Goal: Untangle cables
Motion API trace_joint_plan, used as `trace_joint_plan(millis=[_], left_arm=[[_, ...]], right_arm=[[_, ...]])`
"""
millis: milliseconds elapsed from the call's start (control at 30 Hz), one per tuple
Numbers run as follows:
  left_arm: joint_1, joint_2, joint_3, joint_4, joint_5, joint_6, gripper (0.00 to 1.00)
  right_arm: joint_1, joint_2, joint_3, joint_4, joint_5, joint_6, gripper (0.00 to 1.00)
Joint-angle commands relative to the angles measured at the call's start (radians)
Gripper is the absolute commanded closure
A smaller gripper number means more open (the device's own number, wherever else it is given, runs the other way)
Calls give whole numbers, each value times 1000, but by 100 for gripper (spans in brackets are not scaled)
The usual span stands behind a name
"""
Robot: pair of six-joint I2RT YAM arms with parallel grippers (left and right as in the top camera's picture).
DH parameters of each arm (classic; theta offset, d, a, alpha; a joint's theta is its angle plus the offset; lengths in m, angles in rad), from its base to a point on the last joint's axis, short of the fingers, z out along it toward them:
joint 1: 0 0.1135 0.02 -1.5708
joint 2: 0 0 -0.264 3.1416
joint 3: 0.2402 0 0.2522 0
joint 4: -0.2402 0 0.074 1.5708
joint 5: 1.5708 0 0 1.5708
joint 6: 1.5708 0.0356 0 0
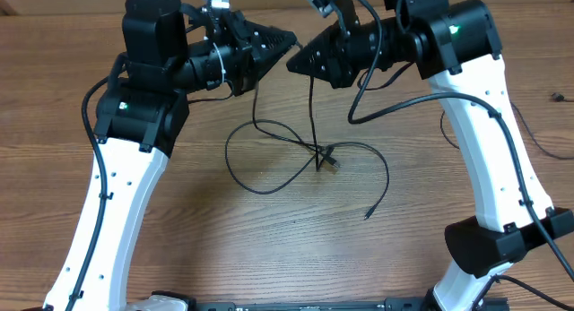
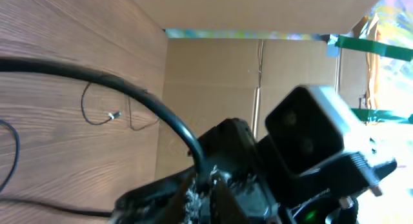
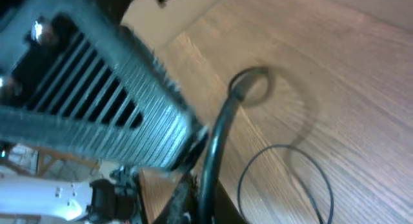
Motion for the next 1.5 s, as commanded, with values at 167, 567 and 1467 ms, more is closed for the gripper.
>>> trace_joint_plan(millis=[167, 567, 1467], left_arm=[[-2, -2, 22, -32, -18, 114, 51], [-2, -2, 22, -311, -229, 507, 27], [-2, 21, 14, -380, -256, 583, 25]], right_arm=[[-102, -56, 79, 184, 31, 356, 96], [-520, -80, 374, 358, 63, 793, 96], [-1225, 189, 183, 257, 251, 790, 22]])
